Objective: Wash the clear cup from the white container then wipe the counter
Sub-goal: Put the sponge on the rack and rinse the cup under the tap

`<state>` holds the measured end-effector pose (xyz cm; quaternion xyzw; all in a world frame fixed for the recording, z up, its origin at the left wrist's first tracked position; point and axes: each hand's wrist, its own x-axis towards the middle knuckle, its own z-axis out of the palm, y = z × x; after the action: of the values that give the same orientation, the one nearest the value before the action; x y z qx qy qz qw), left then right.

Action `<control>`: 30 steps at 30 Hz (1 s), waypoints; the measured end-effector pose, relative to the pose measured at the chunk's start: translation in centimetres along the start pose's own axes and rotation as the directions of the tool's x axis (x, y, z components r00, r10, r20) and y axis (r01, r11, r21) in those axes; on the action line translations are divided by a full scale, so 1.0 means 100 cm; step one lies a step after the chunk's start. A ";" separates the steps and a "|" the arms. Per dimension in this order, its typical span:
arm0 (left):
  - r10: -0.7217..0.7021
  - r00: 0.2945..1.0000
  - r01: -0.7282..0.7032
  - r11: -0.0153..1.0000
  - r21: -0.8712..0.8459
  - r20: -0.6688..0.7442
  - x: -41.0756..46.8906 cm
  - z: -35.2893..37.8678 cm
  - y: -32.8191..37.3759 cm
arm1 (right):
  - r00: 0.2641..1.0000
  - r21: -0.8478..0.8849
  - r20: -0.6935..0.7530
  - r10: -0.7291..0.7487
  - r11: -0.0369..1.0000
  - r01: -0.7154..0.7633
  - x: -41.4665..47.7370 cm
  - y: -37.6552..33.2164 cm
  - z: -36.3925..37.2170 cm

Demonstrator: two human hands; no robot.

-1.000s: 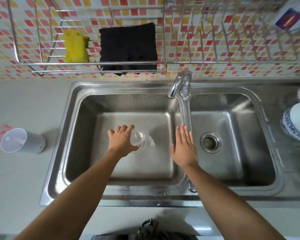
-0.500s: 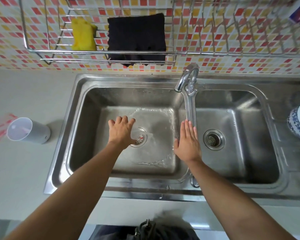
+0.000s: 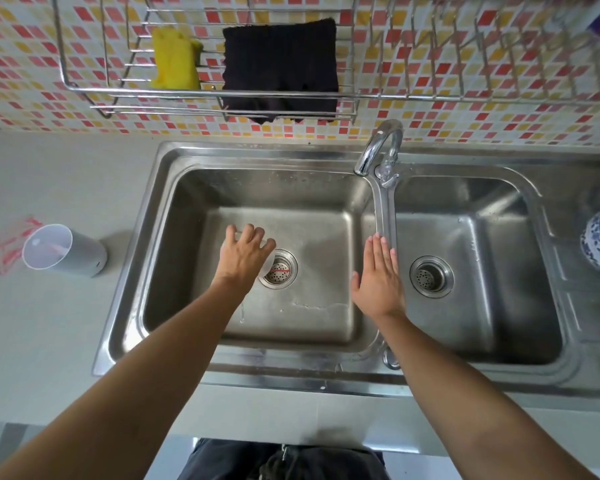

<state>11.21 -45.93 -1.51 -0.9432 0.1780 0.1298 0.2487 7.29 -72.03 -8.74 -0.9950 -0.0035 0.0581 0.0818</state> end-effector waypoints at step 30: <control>-0.397 0.906 0.223 0.744 -0.629 -0.148 -0.068 0.019 -0.031 | 0.995 0.345 -0.092 0.044 0.938 -0.009 -0.006 -0.034 -0.019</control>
<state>6.05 -40.60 0.48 -0.9975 -0.0008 0.0044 -0.0707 6.95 -68.98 -6.28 -0.9669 0.0243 0.0097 0.2538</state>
